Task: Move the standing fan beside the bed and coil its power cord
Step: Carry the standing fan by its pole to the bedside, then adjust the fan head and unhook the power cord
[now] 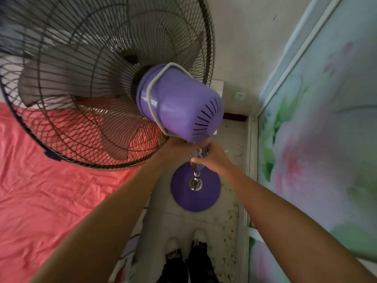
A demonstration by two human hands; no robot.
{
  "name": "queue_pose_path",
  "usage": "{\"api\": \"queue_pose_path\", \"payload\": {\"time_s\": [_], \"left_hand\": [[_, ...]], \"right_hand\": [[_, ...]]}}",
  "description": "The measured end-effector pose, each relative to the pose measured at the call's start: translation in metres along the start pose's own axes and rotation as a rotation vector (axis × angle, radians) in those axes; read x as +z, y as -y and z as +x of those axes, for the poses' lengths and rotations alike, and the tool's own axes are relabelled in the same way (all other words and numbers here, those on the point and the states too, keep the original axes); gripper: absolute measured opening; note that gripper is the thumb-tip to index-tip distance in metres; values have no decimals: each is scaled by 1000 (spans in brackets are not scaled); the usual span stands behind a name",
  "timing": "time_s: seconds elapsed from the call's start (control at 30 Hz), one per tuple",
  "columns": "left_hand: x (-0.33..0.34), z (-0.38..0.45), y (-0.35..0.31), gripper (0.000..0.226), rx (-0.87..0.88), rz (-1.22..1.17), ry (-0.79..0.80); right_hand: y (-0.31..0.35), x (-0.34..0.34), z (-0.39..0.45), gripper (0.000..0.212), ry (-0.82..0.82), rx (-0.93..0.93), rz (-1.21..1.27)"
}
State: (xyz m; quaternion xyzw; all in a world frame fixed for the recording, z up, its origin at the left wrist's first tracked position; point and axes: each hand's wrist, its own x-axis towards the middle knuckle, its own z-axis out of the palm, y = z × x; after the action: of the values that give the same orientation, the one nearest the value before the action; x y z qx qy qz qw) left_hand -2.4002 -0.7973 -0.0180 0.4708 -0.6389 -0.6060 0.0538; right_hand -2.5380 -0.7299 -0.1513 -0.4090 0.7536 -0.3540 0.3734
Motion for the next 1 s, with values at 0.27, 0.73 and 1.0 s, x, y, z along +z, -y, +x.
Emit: {"api": "queue_pose_path", "payload": {"time_s": [0.27,0.73,1.0], "left_hand": [[-19,-9,27,25,363,-220,163],[-11,-35,10,24,357,21,96],[-67,-116,-48,18,670,623,-292]], "right_hand": [[-5,13,-9,67,-48,13,20],[-14,17,-2,51,-133,-83,-73],[45,-19,-40,79,-31,-156,136]]}}
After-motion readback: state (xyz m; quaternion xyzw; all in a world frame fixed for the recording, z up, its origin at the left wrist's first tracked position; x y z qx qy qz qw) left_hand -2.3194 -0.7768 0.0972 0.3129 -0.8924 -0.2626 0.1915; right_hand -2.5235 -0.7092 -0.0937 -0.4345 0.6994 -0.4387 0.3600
